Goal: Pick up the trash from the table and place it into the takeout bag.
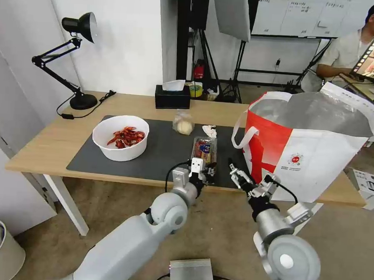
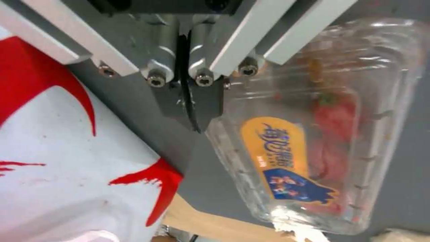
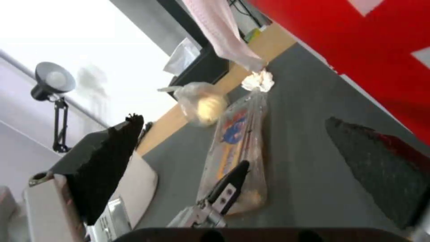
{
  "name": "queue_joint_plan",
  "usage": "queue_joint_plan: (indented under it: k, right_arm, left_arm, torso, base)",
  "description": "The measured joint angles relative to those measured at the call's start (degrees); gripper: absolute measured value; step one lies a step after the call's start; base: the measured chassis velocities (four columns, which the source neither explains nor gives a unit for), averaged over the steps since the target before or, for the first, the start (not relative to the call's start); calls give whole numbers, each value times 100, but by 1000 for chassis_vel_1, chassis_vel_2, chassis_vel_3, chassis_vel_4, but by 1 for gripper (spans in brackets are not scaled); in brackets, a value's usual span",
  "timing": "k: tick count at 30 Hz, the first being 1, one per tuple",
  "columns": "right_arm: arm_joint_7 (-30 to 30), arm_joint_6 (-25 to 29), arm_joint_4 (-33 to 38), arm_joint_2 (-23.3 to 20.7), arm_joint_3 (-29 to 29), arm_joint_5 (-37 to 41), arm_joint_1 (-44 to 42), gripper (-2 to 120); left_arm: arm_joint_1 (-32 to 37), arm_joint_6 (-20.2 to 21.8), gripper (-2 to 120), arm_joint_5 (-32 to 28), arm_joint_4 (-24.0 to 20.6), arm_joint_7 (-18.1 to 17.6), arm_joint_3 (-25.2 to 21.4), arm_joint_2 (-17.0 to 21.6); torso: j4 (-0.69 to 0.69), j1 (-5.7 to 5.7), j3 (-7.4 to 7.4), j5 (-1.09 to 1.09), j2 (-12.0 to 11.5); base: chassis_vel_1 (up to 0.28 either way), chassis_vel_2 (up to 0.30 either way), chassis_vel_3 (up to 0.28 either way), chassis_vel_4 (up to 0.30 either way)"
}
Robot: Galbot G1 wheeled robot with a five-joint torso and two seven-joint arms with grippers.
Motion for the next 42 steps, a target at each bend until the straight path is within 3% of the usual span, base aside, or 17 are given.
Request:
queue_joint_plan:
  k: [23, 42]
  right_arm:
    - [1050, -524, -730, -44, -207, 1180, 1139, 100]
    - [1788, -1147, -1403, 105, -372, 1330, 2242, 100]
  left_arm:
    - [111, -41, 0, 108, 13, -10, -196, 118]
    - [181, -52, 0, 119, -3, -29, -231, 122]
  torso:
    - [0, 0, -1, 0, 1]
    - [0, 0, 0, 0, 1]
  base:
    - [0, 0, 0, 0]
    - [0, 0, 0, 0]
